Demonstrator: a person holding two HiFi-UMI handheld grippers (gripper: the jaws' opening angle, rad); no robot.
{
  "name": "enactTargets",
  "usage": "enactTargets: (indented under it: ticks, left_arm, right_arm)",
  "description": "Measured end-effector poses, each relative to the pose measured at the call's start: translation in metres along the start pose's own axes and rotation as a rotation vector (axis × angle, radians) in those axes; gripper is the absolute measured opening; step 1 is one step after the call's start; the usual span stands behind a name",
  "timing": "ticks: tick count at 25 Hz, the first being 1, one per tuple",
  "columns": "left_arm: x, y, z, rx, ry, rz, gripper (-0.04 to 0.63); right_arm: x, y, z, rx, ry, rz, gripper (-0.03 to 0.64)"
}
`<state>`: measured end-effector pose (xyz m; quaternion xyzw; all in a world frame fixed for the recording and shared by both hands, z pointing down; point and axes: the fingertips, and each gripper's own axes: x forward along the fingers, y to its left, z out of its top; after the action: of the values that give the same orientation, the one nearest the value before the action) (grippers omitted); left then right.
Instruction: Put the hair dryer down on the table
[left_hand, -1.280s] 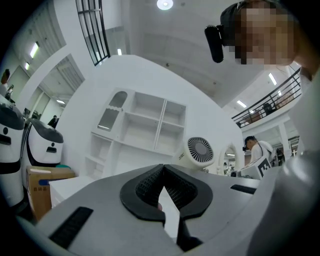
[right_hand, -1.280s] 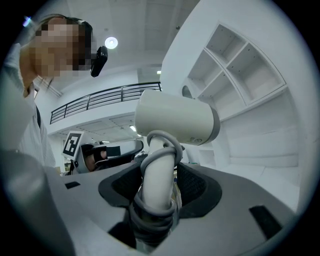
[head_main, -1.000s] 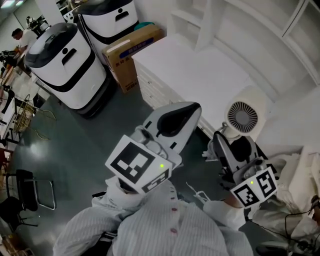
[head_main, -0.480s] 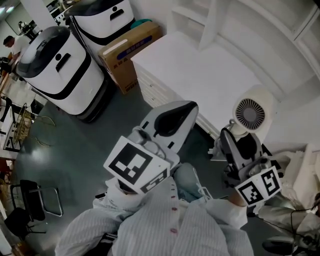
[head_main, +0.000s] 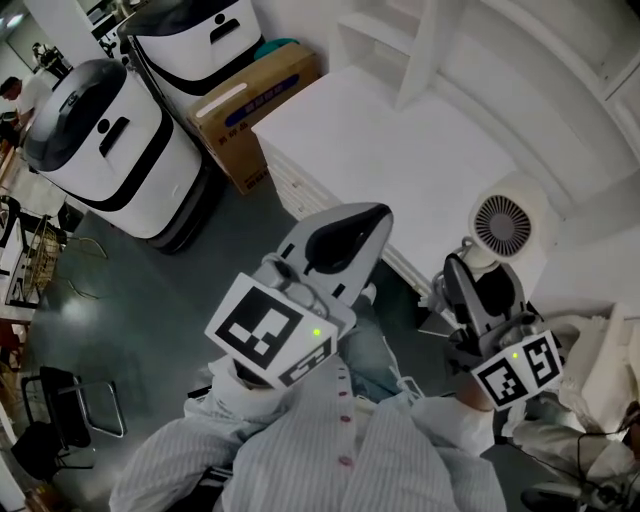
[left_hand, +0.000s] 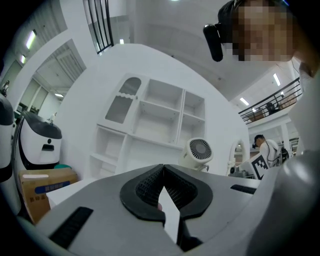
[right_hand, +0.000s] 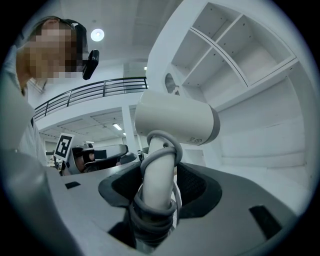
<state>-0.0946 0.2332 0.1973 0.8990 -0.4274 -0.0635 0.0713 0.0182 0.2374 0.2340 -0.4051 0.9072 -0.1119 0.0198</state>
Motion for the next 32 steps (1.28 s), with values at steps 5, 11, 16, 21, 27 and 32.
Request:
enactTargets:
  ticks: [5, 11, 16, 21, 27, 32]
  left_arm:
    - [0.048, 0.034, 0.007, 0.007, 0.007, 0.002, 0.011]
    - [0.107, 0.064, 0.021, 0.017, 0.023, 0.011, 0.011]
    - [0.152, 0.08, 0.029, 0.016, 0.024, 0.006, 0.011]
    - [0.187, 0.094, 0.03, 0.01, 0.021, 0.016, 0.011]
    - [0.216, 0.097, 0.027, 0.001, 0.029, -0.01, 0.011]
    - [0.24, 0.097, 0.028, -0.003, 0.04, -0.059, 0.011]
  right_arm:
    - [0.047, -0.042, 0.01, 0.001, 0.006, 0.004, 0.212]
    - [0.092, -0.085, 0.03, 0.003, 0.023, 0.031, 0.212]
    - [0.119, -0.123, 0.044, 0.003, 0.041, 0.034, 0.212]
    - [0.134, -0.154, 0.053, 0.006, 0.045, 0.032, 0.212]
    - [0.137, -0.174, 0.048, 0.004, 0.073, 0.006, 0.212]
    - [0.138, -0.191, 0.053, 0.008, 0.073, -0.035, 0.212]
